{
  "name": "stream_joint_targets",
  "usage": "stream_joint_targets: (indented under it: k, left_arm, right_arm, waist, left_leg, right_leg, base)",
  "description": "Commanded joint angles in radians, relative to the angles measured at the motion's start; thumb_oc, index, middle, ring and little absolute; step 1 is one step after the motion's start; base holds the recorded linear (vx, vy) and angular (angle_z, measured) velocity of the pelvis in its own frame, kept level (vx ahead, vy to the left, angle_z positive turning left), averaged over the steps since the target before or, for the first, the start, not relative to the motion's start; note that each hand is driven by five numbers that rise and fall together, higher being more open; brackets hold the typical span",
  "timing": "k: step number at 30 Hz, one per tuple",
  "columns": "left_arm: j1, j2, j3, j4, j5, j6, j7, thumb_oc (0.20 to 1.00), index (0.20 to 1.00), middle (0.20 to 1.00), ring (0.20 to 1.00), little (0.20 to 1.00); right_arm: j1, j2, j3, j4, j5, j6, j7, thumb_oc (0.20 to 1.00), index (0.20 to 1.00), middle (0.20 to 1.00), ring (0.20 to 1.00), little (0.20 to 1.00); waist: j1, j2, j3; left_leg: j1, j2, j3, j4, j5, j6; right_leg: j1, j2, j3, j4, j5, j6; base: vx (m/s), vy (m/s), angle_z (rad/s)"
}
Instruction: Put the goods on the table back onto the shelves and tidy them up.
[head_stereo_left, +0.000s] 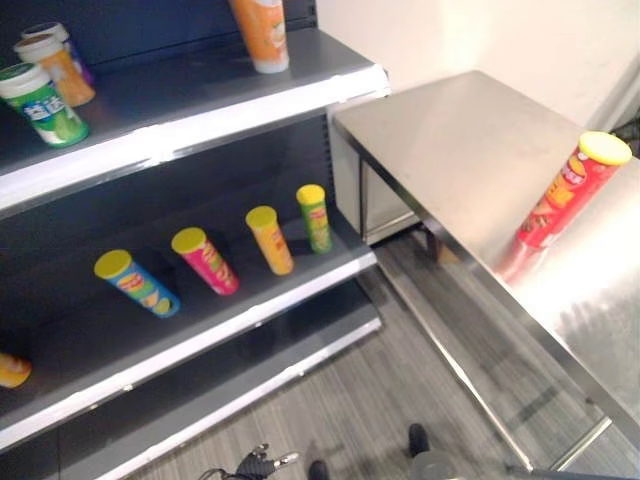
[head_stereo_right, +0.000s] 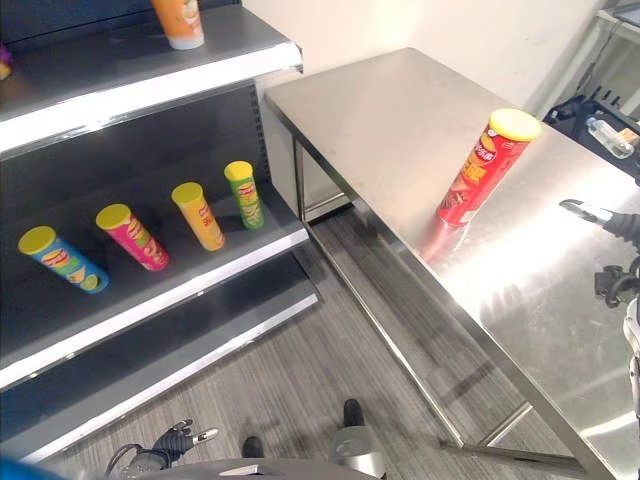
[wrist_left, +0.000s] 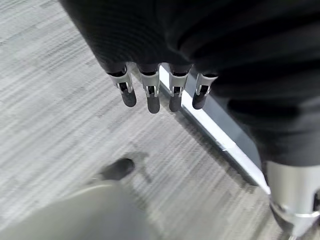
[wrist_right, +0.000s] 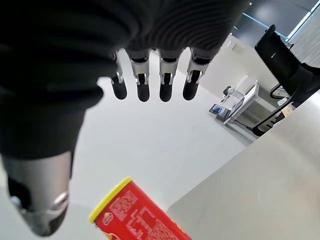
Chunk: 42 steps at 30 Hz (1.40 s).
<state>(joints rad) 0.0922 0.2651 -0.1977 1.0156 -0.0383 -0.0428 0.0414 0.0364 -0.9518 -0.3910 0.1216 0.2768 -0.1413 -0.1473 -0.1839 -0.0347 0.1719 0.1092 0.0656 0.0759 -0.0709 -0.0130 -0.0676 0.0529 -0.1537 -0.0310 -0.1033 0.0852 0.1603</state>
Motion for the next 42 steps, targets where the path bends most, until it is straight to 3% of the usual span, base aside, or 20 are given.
stream_joint_targets:
  k: [1, 8, 13, 17, 29, 31, 32, 33, 34, 35, 36, 37, 39, 42]
  left_arm:
    - [-0.04, 0.039, 0.008, 0.042, -0.011, -0.014, 0.016, 1.0, 1.0, 1.0, 1.0, 1.0]
    - [-0.03, 0.033, 0.003, 0.059, -0.025, -0.012, 0.026, 1.0, 1.0, 1.0, 1.0, 1.0]
    - [-0.028, 0.033, 0.001, 0.06, -0.029, -0.013, 0.025, 1.0, 1.0, 1.0, 1.0, 1.0]
    - [-0.019, 0.034, -0.007, 0.076, -0.048, -0.009, 0.024, 1.0, 1.0, 1.0, 1.0, 1.0]
    - [-0.018, 0.036, -0.01, 0.078, -0.049, -0.01, 0.021, 1.0, 1.0, 1.0, 1.0, 1.0]
    - [-0.011, 0.039, -0.024, 0.082, -0.05, -0.013, 0.009, 1.0, 1.0, 1.0, 1.0, 1.0]
    - [-0.016, 0.042, -0.03, 0.081, -0.051, -0.016, 0.008, 1.0, 1.0, 1.0, 1.0, 1.0]
    - [-0.034, 0.05, -0.039, 0.055, -0.06, -0.025, 0.001, 1.0, 1.0, 1.0, 1.0, 1.0]
    - [-0.046, 0.061, -0.045, 0.026, -0.068, -0.029, -0.001, 1.0, 1.0, 1.0, 1.0, 1.0]
    - [-0.047, 0.068, -0.058, 0.004, -0.074, -0.036, -0.009, 1.0, 1.0, 1.0, 1.0, 1.0]
    - [-0.043, 0.069, -0.06, -0.007, -0.078, -0.038, -0.01, 1.0, 1.0, 1.0, 1.0, 1.0]
    - [-0.045, 0.066, -0.065, -0.003, -0.076, -0.043, -0.015, 1.0, 1.0, 1.0, 1.0, 1.0]
    - [-0.049, 0.066, -0.068, 0.002, -0.067, -0.044, -0.01, 1.0, 1.0, 1.0, 1.0, 1.0]
    - [-0.052, 0.067, -0.064, 0.012, -0.056, -0.05, -0.01, 1.0, 1.0, 1.0, 1.0, 1.0]
  right_arm:
    - [-0.09, -0.094, 0.014, 0.054, -0.002, -0.023, -0.016, 1.0, 1.0, 1.0, 1.0, 1.0]
    - [-0.197, -0.164, 0.123, 0.188, 0.011, -0.007, -0.001, 1.0, 1.0, 1.0, 1.0, 1.0]
    - [-0.212, -0.173, 0.138, 0.208, 0.014, -0.003, 0.003, 1.0, 1.0, 1.0, 1.0, 1.0]
    - [-0.348, -0.21, 0.281, 0.341, 0.06, 0.018, 0.034, 1.0, 1.0, 1.0, 1.0, 1.0]
    - [-0.387, -0.219, 0.322, 0.356, 0.07, 0.023, 0.048, 1.0, 1.0, 1.0, 1.0, 1.0]
    - [-0.472, -0.244, 0.411, 0.378, 0.061, 0.024, 0.07, 1.0, 1.0, 1.0, 1.0, 1.0]
    - [-0.52, -0.242, 0.459, 0.385, 0.05, 0.026, 0.074, 1.0, 1.0, 1.0, 1.0, 1.0]
    - [-0.608, -0.248, 0.541, 0.365, 0.033, 0.023, 0.075, 1.0, 1.0, 1.0, 1.0, 1.0]
    - [-0.648, -0.25, 0.572, 0.326, 0.026, 0.015, 0.073, 1.0, 1.0, 1.0, 1.0, 1.0]
    - [-0.683, -0.24, 0.607, 0.291, 0.039, 0.011, 0.08, 1.0, 1.0, 1.0, 1.0, 1.0]
    - [-0.688, -0.24, 0.614, 0.276, 0.042, 0.007, 0.08, 1.0, 1.0, 1.0, 1.0, 1.0]
    - [-0.692, -0.238, 0.619, 0.256, 0.043, 0.003, 0.084, 1.0, 1.0, 1.0, 1.0, 1.0]
    - [-0.683, -0.228, 0.612, 0.238, 0.049, 0.001, 0.085, 1.0, 1.0, 1.0, 1.0, 1.0]
    - [-0.69, -0.207, 0.627, 0.194, 0.03, 0.005, 0.095, 1.0, 1.0, 1.0, 1.0, 1.0]
  waist:
    - [0.04, -0.021, -0.042]
    - [0.06, -0.026, -0.045]
    - [0.064, -0.026, -0.045]
    - [0.085, -0.023, -0.033]
    - [0.086, -0.022, -0.03]
    - [0.092, -0.02, -0.024]
    - [0.095, -0.023, -0.022]
    - [0.097, -0.043, -0.004]
    - [0.109, -0.06, 0.027]
    - [0.118, -0.06, 0.029]
    - [0.124, -0.054, 0.025]
    - [0.126, -0.028, 0.018]
    - [0.123, -0.02, 0.016]
    - [0.113, -0.002, -0.002]
  left_leg:
    - [-0.064, 0.057, 0.027, 0.046, -0.015, -0.071]
    - [-0.054, 0.057, 0.025, 0.037, -0.009, -0.074]
    - [-0.055, 0.058, 0.023, 0.037, -0.007, -0.076]
    - [-0.063, 0.065, 0.009, 0.036, 0.011, -0.086]
    - [-0.065, 0.067, 0.007, 0.038, 0.013, -0.087]
    - [-0.068, 0.071, 0.01, 0.046, 0.009, -0.086]
    - [-0.068, 0.069, 0.014, 0.058, 0.0, -0.085]
    - [-0.109, 0.047, 0.009, 0.215, -0.059, -0.088]
    - [-0.177, 0.012, -0.062, 0.365, -0.06, -0.097]
    - [-0.213, -0.011, -0.164, 0.305, -0.075, -0.094]
    - [-0.229, -0.001, -0.194, 0.261, -0.057, -0.092]
    - [-0.208, 0.027, -0.19, 0.165, -0.032, -0.087]
    - [-0.209, 0.025, -0.187, 0.162, -0.021, -0.089]
    - [-0.163, 0.017, -0.122, 0.097, -0.025, -0.067]
  right_leg:
    - [0.041, 0.069, -0.055, 0.063, -0.184, -0.032]
    - [0.05, 0.063, -0.066, 0.063, -0.187, -0.033]
    - [0.051, 0.063, -0.068, 0.063, -0.188, -0.033]
    - [0.053, 0.069, -0.085, 0.062, -0.195, -0.041]
    - [0.053, 0.07, -0.089, 0.06, -0.195, -0.041]
    - [0.047, 0.07, -0.087, 0.058, -0.188, -0.039]
    - [0.043, 0.068, -0.082, 0.054, -0.182, -0.034]
    - [0.047, 0.061, -0.055, 0.05, -0.185, -0.041]
    - [0.044, 0.061, -0.032, 0.054, -0.185, -0.051]
    - [0.027, 0.072, 0.011, 0.055, -0.182, -0.042]
    - [0.028, 0.075, 0.034, 0.054, -0.179, -0.034]
    - [0.042, 0.077, 0.056, 0.052, -0.193, -0.021]
    - [0.04, 0.063, 0.065, 0.058, -0.196, -0.013]
    - [0.014, 0.032, 0.104, 0.072, -0.18, 0.004]
  base:
    - [0.0, 0.005, 0.07]
    - [0.0, -0.003, 0.04]
    - [0.0, -0.009, 0.01]
    - [-0.01, -0.053, 0.06]
    - [0.0, -0.007, 0.05]
    - [0.01, -0.014, -0.03]
    - [0.03, -0.061, -0.14]
    - [-0.03, -0.074, -0.2]
    - [0.01, 0.011, -1.03]
    - [0.06, 0.121, -1.4]
    - [0.24, 0.29, -1.93]
    - [0.19, 0.206, -1.28]
    - [0.15, 0.267, -0.97]
    - [0.12, 0.254, -1.42]
